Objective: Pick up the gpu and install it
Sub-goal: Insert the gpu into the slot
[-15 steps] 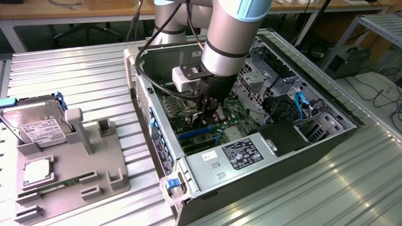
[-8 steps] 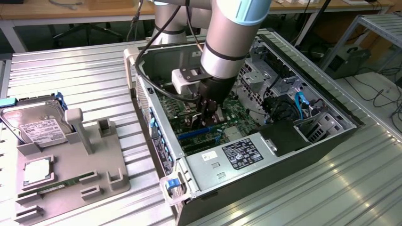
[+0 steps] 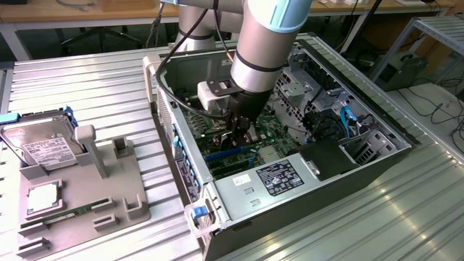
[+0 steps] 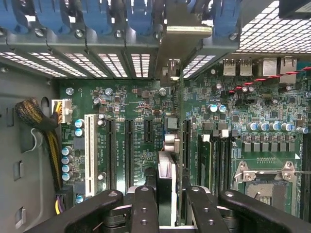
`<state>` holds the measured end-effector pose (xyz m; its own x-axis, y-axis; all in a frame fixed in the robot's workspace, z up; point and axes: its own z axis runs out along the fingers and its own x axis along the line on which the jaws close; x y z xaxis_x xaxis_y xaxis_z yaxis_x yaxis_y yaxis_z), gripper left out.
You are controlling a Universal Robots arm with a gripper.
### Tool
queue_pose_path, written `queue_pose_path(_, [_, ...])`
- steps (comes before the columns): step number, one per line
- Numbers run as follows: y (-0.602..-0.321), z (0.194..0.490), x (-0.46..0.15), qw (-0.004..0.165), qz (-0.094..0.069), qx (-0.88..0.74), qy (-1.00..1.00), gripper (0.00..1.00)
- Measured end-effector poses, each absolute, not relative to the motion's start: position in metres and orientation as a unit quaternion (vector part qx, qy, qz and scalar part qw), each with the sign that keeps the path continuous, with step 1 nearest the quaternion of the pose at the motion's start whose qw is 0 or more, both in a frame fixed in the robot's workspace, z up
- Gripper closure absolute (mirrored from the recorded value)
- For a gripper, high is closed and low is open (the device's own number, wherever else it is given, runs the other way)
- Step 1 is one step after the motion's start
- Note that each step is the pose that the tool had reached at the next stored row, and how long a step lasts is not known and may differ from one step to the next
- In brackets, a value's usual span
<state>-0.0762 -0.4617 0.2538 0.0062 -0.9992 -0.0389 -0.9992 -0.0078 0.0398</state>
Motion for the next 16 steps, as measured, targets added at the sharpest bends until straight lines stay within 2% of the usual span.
queue_pose_path(6, [-0.461, 0.252, -0.081, 0.0, -0.028, 0.709, -0.704, 0.72])
queue_pose_path(8, [-0.461, 0.24, -0.084, 0.0, -0.028, 0.709, -0.704, 0.72])
queue_pose_path(9, [-0.461, 0.251, -0.084, -0.001, -0.027, 0.709, -0.704, 0.72])
queue_pose_path(13, [-0.461, 0.251, -0.081, -0.003, -0.026, 0.709, -0.704, 0.72])
queue_pose_path(14, [-0.461, 0.251, -0.081, -0.012, -0.017, 0.71, -0.704, 0.72])
queue_pose_path(16, [-0.461, 0.246, -0.083, -0.015, -0.014, 0.71, -0.704, 0.72])
